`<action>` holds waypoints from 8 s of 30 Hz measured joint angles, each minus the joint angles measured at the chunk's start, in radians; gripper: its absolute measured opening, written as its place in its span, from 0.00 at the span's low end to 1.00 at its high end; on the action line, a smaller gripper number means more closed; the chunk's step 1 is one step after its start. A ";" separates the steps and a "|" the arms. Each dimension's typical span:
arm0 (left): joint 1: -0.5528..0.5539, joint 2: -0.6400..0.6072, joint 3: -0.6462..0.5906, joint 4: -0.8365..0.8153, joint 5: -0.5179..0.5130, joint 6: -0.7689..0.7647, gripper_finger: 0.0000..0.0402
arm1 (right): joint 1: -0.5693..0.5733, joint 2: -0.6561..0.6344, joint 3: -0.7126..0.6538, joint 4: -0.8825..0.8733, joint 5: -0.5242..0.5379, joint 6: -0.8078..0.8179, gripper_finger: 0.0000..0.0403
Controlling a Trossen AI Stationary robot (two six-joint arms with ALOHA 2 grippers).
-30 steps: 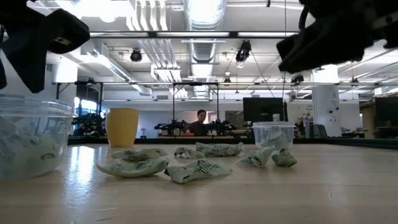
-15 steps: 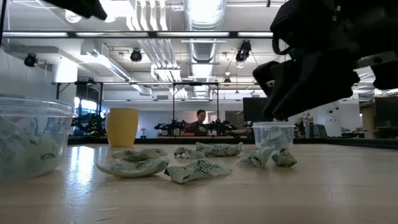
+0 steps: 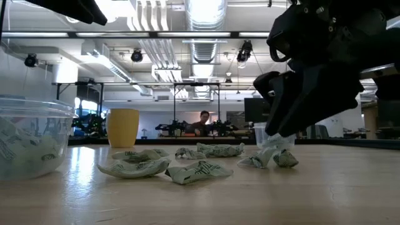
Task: Pick and place Stevia / Truvia into bins
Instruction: Put the green stevia packet into the top transparent container, then put the green stevia packet into the bottom transparent container
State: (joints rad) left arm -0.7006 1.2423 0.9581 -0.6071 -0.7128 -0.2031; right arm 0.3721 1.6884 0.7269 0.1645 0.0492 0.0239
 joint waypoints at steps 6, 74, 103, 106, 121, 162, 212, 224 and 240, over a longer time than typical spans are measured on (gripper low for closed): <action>0.000 0.000 0.005 0.005 0.000 -0.001 0.31 | 0.000 0.048 -0.001 0.007 -0.003 0.002 0.22; 0.009 0.000 0.000 0.026 -0.002 0.010 0.31 | -0.272 -0.364 -0.114 -0.300 0.688 0.044 0.02; 0.034 0.000 -0.010 0.056 -0.003 0.010 0.31 | -0.336 -0.380 -0.151 -0.296 0.607 0.085 0.29; 0.069 0.009 -0.017 0.051 0.006 0.010 0.31 | -0.308 -0.405 -0.142 -0.292 0.607 0.064 0.30; 0.385 0.229 0.000 0.144 0.364 0.239 0.31 | -0.096 -0.478 -0.125 -0.251 0.588 -0.074 0.24; 0.618 0.474 0.003 0.204 0.772 0.320 0.02 | -0.036 -0.502 -0.110 -0.211 0.409 -0.102 0.17; 0.030 0.194 -0.031 0.074 0.458 -0.132 0.00 | -0.036 -0.500 -0.112 -0.232 0.387 -0.008 0.16; 0.015 0.261 -0.027 0.075 0.509 -0.210 0.00 | -0.036 -0.496 -0.112 -0.229 0.386 0.003 0.18; 0.016 0.241 -0.026 0.075 0.471 -0.202 0.11 | -0.036 -0.470 -0.114 -0.226 0.358 0.026 0.17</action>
State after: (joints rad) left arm -0.6849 1.4837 0.9318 -0.5323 -0.2414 -0.4047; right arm 0.3363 1.2186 0.6128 -0.0611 0.4068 0.0496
